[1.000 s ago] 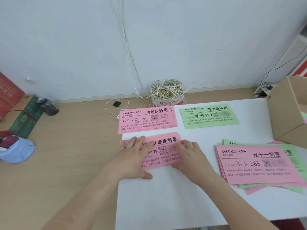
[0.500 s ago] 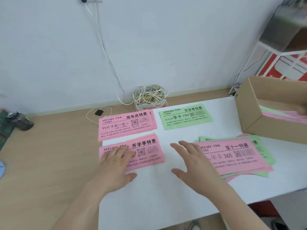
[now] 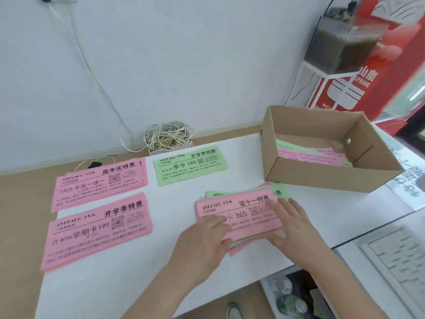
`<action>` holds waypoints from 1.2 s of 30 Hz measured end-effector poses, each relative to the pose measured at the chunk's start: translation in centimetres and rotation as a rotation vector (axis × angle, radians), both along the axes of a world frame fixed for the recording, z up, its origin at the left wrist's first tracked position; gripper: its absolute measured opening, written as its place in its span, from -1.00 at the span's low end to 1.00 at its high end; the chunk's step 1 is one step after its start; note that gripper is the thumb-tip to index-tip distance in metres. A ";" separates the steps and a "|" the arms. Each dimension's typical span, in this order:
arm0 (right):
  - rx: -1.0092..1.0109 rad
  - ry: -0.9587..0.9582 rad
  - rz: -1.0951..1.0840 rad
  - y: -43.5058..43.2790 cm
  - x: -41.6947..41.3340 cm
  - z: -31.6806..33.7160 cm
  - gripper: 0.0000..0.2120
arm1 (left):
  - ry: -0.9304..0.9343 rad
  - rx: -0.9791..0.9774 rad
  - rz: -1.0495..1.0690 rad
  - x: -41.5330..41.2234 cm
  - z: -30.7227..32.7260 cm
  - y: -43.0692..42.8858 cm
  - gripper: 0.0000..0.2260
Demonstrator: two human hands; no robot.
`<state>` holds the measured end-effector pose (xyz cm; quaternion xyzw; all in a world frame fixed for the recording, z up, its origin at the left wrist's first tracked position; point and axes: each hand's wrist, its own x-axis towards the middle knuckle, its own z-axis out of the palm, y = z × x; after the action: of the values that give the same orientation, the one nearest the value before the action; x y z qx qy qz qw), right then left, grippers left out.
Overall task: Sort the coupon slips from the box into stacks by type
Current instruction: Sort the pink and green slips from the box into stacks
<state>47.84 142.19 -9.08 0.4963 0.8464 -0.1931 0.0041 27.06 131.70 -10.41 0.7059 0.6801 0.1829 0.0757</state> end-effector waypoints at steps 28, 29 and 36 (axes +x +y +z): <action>0.040 0.037 0.218 6.4 3.7 -2.5 -0.60 | -0.131 0.037 0.198 2.5 -2.8 2.4 -0.69; 0.008 0.067 0.204 6.6 3.8 -2.4 -0.63 | -0.069 0.012 0.174 2.5 -2.9 2.5 -0.73; -0.016 0.283 0.157 6.8 3.7 -1.4 -0.86 | 0.178 -0.021 0.103 2.8 -2.8 3.3 -0.67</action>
<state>51.54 149.03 -10.49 0.3965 0.8730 -0.2671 -0.0960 29.85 134.96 -13.19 0.6825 0.7215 0.1157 0.0129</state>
